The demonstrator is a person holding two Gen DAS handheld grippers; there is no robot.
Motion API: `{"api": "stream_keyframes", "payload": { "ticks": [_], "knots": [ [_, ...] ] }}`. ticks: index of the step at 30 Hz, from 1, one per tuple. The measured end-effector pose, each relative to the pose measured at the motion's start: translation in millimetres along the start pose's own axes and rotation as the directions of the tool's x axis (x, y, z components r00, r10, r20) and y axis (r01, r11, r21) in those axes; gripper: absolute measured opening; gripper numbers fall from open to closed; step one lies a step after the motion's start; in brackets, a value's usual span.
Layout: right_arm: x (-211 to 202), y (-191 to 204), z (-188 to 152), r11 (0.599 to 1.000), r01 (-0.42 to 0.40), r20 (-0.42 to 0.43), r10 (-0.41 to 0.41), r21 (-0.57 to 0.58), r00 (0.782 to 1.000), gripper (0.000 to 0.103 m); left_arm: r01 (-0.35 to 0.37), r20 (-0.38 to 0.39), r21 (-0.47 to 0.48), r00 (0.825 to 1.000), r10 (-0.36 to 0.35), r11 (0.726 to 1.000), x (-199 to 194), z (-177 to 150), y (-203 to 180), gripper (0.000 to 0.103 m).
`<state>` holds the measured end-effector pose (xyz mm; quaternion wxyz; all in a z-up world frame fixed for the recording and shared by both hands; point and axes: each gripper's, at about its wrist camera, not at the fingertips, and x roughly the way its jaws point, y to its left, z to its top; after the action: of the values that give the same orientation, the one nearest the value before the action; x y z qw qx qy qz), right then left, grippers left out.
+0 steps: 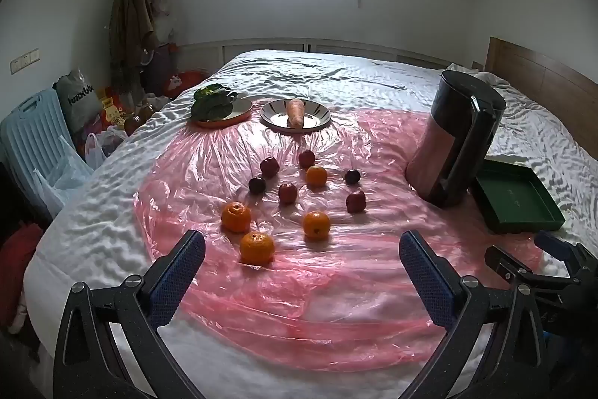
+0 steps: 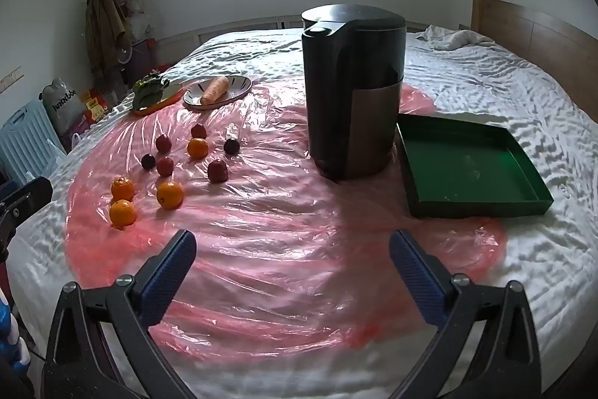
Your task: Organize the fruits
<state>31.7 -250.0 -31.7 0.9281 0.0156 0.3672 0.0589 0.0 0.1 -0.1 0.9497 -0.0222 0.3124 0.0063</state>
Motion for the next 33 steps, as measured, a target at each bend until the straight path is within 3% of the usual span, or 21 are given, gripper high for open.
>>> {"api": "stream_keyframes", "payload": {
  "ticks": [33],
  "knots": [
    [-0.5, 0.0, -1.4, 1.000, -0.004, -0.004, 0.004, 0.009, 1.000, 0.103, -0.004, -0.004, 0.002, 1.000, 0.004, 1.000, -1.2, -4.7, -1.7, 0.102]
  ]
}}
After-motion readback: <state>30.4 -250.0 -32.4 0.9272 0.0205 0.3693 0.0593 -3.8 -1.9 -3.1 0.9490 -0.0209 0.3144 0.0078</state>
